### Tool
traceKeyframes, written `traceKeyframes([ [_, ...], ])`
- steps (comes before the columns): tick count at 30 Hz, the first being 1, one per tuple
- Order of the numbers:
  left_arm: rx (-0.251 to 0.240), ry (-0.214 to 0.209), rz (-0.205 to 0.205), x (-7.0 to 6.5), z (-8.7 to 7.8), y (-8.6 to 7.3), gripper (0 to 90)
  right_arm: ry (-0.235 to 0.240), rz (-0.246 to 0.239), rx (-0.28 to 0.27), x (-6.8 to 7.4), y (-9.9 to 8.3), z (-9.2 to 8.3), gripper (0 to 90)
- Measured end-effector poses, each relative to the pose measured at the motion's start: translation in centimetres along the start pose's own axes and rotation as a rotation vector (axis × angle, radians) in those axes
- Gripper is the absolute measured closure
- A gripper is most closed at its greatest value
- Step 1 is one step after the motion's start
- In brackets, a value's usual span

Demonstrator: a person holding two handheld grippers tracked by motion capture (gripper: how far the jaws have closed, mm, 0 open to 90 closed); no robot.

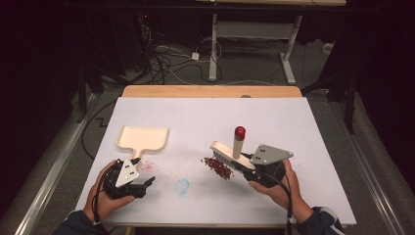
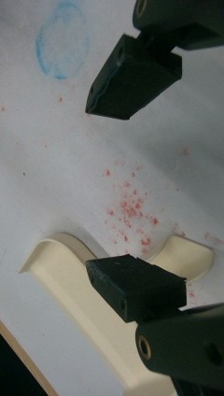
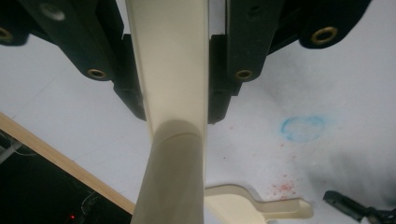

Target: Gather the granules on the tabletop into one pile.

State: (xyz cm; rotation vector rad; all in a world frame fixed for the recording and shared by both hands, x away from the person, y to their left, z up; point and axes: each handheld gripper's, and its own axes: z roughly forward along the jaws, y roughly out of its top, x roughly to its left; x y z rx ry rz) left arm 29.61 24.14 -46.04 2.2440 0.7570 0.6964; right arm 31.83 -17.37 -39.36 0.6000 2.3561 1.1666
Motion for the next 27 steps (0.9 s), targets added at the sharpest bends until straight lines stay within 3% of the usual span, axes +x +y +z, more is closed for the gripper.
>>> traceKeyframes([
  [3,-0.001,0.000,-0.002,0.0,-0.1,0.0,21.2,0.026,0.020,-0.007,-0.7,-0.9,-1.6,67.4],
  [5,-0.003,0.001,-0.003,0.0,-0.1,0.0,21.3,0.028,0.007,-0.014,-1.1,-1.5,-2.8,67.4],
  [8,0.003,-0.001,0.002,-0.1,0.0,0.0,21.3,0.031,-0.008,0.011,-1.6,-2.4,-4.3,67.4],
  [12,0.001,-0.002,0.004,-0.1,0.1,0.1,21.3,0.052,-0.003,0.052,-2.2,-3.6,-5.0,67.5],
  [18,0.002,-0.004,0.004,-0.2,0.1,0.2,21.3,0.103,-0.021,0.090,-1.8,-4.0,-4.4,67.5],
  [23,0.000,-0.007,0.007,-0.1,0.1,0.1,21.4,0.126,-0.024,0.114,-1.1,-4.2,-2.4,67.5],
  [27,0.007,-0.011,0.012,-0.1,0.2,0.1,21.5,0.143,-0.018,0.104,-0.7,-4.0,-1.0,67.5],
])
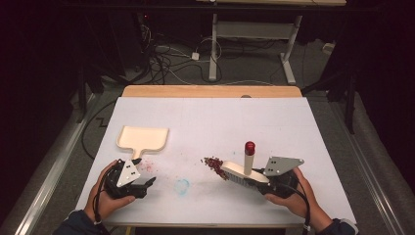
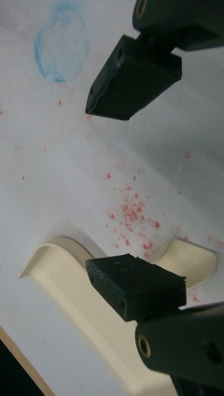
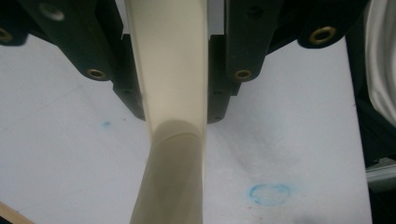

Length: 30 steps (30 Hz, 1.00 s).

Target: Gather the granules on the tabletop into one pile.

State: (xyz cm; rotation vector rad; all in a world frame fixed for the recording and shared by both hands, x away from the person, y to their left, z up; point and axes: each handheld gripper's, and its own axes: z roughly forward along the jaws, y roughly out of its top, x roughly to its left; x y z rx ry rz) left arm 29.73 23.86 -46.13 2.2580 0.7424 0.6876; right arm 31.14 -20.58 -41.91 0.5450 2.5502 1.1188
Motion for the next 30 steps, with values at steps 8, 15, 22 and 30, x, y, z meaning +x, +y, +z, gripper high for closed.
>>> traceKeyframes([
  [8,-0.001,-0.003,-0.002,0.0,0.1,0.0,21.7,-0.019,-0.012,-0.006,0.1,1.0,1.1,67.5],
  [15,0.001,0.000,-0.002,0.0,0.1,0.0,21.7,-0.017,-0.012,-0.090,0.0,1.2,-1.5,67.5],
  [22,0.012,-0.005,0.007,-0.1,0.4,0.2,21.7,0.198,-0.101,-0.144,0.2,1.1,1.4,67.4],
  [30,0.017,-0.011,0.008,-0.1,0.5,0.2,21.7,0.302,-0.156,-0.167,-1.1,2.2,5.9,67.5],
])
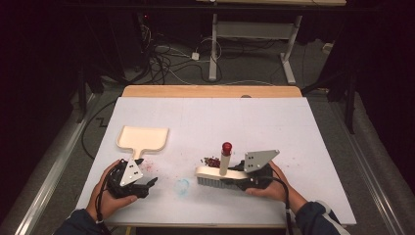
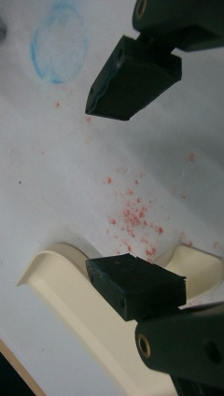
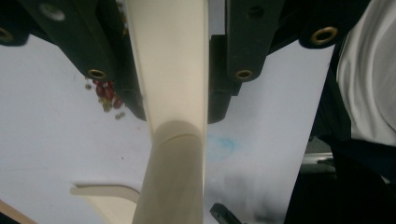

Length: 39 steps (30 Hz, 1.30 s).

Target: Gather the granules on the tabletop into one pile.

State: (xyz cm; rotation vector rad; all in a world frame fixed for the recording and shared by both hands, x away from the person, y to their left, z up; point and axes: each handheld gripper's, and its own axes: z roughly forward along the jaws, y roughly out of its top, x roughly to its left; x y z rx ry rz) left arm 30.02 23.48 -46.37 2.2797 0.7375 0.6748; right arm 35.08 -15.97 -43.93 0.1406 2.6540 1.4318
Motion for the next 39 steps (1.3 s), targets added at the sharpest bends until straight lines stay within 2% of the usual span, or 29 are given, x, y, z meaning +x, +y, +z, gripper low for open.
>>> traceKeyframes([
  [4,0.000,-0.002,-0.006,0.0,0.0,-0.1,21.7,0.012,-0.010,-0.017,-1.7,0.3,1.3,67.4],
  [10,0.002,-0.008,-0.007,0.1,0.0,-0.2,21.7,-0.005,-0.005,-0.022,-3.4,0.8,2.1,67.3],
  [15,0.005,-0.011,-0.001,0.1,0.0,-0.2,21.7,-0.032,-0.019,-0.021,-3.6,1.1,2.2,67.4],
  [17,0.002,-0.009,-0.005,0.1,0.0,-0.2,21.7,-0.018,-0.007,-0.038,-3.5,1.2,1.8,67.3],
  [19,-0.002,-0.006,-0.006,0.1,0.0,-0.2,21.7,-0.043,-0.019,-0.030,-3.2,1.5,1.3,67.4],
  [21,-0.009,-0.001,-0.007,0.1,-0.2,-0.2,21.7,-0.059,-0.029,-0.024,-2.9,2.0,0.6,67.4],
  [22,-0.012,0.003,-0.009,0.1,-0.2,-0.2,21.7,-0.084,-0.027,-0.022,-2.7,2.2,0.1,67.4],
  [25,-0.022,0.010,-0.020,0.3,-0.5,-0.2,21.7,-0.125,-0.010,-0.004,-2.3,2.8,-1.5,67.4],
  [31,-0.025,0.016,-0.018,0.3,-0.6,-0.2,21.7,-0.191,0.039,-0.006,-1.0,3.2,-5.6,67.3],
  [36,-0.022,0.019,-0.015,0.3,-0.7,-0.1,21.7,-0.217,0.070,0.044,0.4,2.4,-8.8,67.3],
  [39,-0.022,0.020,-0.014,0.3,-0.6,-0.1,21.7,-0.228,0.105,0.073,1.1,1.4,-10.4,67.3],
])
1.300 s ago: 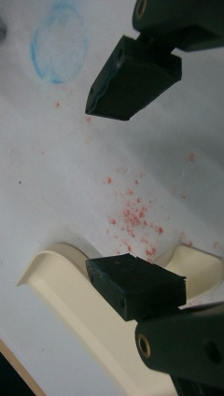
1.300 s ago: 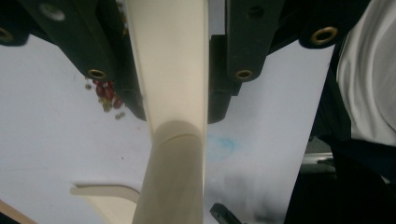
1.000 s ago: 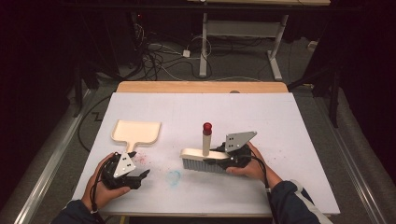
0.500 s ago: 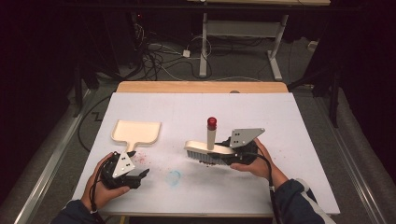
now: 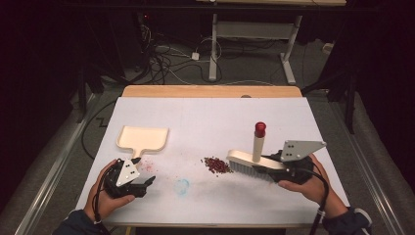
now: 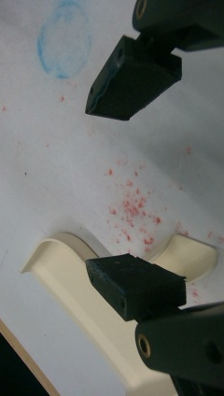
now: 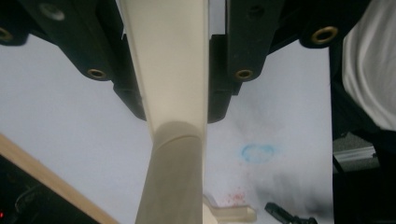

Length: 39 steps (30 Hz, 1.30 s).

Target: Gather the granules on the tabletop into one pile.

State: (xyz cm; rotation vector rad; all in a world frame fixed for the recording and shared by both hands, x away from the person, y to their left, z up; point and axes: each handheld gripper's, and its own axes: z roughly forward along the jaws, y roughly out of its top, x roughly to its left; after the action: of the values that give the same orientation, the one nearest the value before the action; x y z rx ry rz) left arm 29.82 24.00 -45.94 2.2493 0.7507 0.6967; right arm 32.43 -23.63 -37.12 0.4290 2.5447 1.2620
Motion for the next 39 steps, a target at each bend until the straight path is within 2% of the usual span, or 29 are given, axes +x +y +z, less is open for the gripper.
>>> traceKeyframes([
  [4,0.006,0.000,0.000,0.0,0.1,0.1,21.7,-0.011,0.035,0.033,0.2,-1.5,-1.7,67.3],
  [8,0.006,-0.002,-0.001,0.0,0.2,0.1,21.7,-0.022,0.071,0.076,0.4,-2.5,-2.4,67.3],
  [13,0.016,-0.011,0.009,-0.2,0.3,0.1,21.7,-0.010,0.105,0.142,0.1,-3.3,-2.3,67.2],
  [16,0.023,-0.017,0.010,-0.1,0.5,0.1,21.7,-0.008,0.107,0.182,-0.4,-3.5,-1.5,67.2],
  [19,0.029,-0.021,0.015,-0.2,0.6,0.1,21.6,-0.014,0.119,0.201,-1.5,-3.8,-0.4,67.1],
  [23,0.038,-0.024,0.012,-0.2,0.7,0.1,21.7,-0.004,0.126,0.193,-3.4,-4.4,0.1,65.9],
  [25,0.041,-0.025,0.011,-0.2,0.8,0.1,21.6,-0.011,0.142,0.191,-4.4,-4.6,0.2,61.4],
  [33,0.044,-0.025,0.015,-0.3,0.9,0.1,21.7,-0.046,0.138,0.200,-8.0,-5.2,0.7,53.2],
  [39,0.050,-0.030,0.016,-0.4,1.0,0.0,21.7,-0.029,0.166,0.211,-9.5,-5.7,1.9,51.5],
])
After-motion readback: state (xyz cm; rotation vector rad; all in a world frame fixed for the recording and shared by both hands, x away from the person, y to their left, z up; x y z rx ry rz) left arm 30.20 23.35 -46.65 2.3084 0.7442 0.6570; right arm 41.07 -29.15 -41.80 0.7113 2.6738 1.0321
